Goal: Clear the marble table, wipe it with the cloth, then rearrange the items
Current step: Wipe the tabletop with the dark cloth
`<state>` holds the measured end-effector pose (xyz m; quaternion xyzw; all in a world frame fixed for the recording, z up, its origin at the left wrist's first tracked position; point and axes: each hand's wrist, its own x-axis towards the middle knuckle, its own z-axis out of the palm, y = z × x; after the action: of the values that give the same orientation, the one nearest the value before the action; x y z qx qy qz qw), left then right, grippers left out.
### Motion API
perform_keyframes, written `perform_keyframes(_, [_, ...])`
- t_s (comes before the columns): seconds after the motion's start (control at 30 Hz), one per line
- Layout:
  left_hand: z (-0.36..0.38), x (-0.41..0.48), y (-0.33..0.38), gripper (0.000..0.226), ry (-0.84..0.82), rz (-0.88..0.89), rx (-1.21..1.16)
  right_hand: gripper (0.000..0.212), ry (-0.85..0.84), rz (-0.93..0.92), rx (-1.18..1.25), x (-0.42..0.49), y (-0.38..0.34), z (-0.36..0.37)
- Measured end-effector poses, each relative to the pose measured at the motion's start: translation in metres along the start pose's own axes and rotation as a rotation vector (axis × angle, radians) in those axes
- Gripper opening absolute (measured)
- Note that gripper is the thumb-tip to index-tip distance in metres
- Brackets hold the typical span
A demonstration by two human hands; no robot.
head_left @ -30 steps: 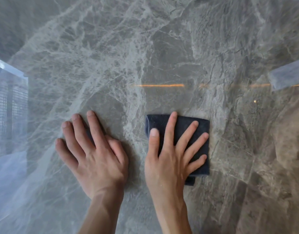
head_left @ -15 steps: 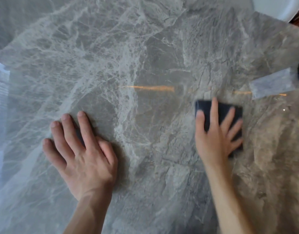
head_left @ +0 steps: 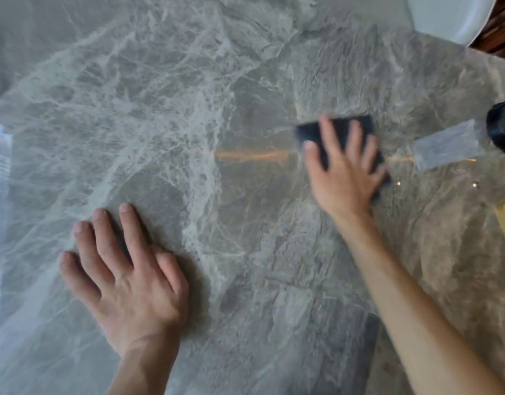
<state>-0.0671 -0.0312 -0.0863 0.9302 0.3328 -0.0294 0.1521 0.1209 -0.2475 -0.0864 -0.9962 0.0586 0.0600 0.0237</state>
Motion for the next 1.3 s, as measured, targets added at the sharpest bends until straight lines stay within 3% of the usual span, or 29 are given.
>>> perform_keyframes(0.1, [0.0, 0.001, -0.001, 0.064, -0.014, -0.007, -0.032, 0.056, -0.026, 0.368, 0.035, -0.063, 0.049, 0.001])
perform_keyframes(0.17, [-0.001, 0.0, 0.0, 0.064, -0.026, -0.014, -0.041, 0.058, -0.04, 0.405, 0.01, -0.138, 0.024, 0.011])
perform_keyframes(0.27, [-0.003, 0.001, 0.003, 0.067, -0.033, -0.013, -0.041, 0.055, -0.052, -0.021, -0.005, -0.203, -0.054, 0.014])
perform_keyframes(0.33, [-0.002, 0.001, 0.002, 0.067, -0.025, -0.009, -0.024, 0.051, -0.067, -0.302, 0.024, -0.177, -0.094, 0.014])
perform_keyframes(0.43, [0.0, 0.001, 0.001, 0.064, 0.015, -0.006, -0.007, 0.05, 0.043, -0.494, 0.077, -0.081, -0.135, 0.018])
perform_keyframes(0.5, [0.004, 0.0, 0.0, 0.062, 0.042, 0.014, 0.009, 0.052, 0.053, -0.499, 0.049, -0.024, -0.135, 0.018])
perform_keyframes(0.6, [0.006, 0.001, -0.003, 0.06, 0.063, 0.024, 0.0, 0.053, 0.025, -0.267, 0.02, 0.028, -0.07, 0.009])
perform_keyframes(0.73, [0.006, 0.001, -0.003, 0.061, 0.046, 0.023, -0.012, 0.056, 0.014, 0.495, 0.071, 0.025, 0.055, -0.006])
perform_keyframes(0.8, [0.006, 0.001, -0.002, 0.062, 0.038, 0.021, -0.004, 0.057, -0.056, 0.74, 0.158, 0.022, 0.054, -0.01])
perform_keyframes(0.83, [0.006, 0.001, -0.001, 0.062, 0.037, 0.021, 0.001, 0.057, -0.06, 0.752, 0.176, 0.022, 0.035, -0.01])
perform_keyframes(0.9, [0.007, 0.0, -0.002, 0.062, 0.063, 0.031, 0.009, 0.056, 0.005, 0.543, 0.128, 0.014, -0.028, -0.001])
perform_keyframes(0.97, [0.009, -0.002, -0.003, 0.059, 0.121, 0.05, 0.028, 0.052, 0.113, 0.154, 0.1, -0.013, -0.105, 0.012])
perform_keyframes(1.03, [0.011, -0.002, -0.005, 0.056, 0.183, 0.077, 0.056, 0.05, 0.107, -0.259, 0.108, -0.048, -0.164, 0.02])
perform_keyframes(1.13, [0.015, -0.003, -0.006, 0.054, 0.237, 0.116, 0.074, 0.05, 0.01, -0.722, 0.07, -0.064, -0.161, 0.02])
perform_keyframes(1.2, [0.016, -0.002, -0.007, 0.055, 0.214, 0.113, 0.05, 0.048, 0.054, -0.782, 0.051, -0.044, -0.109, 0.014])
perform_keyframes(1.23, [0.015, -0.003, -0.007, 0.055, 0.201, 0.109, 0.035, 0.047, 0.084, -0.678, -0.004, -0.031, -0.071, 0.012])
perform_keyframes(1.3, [0.013, -0.004, -0.008, 0.055, 0.193, 0.102, 0.022, 0.047, 0.171, -0.225, -0.104, -0.005, 0.019, 0.005])
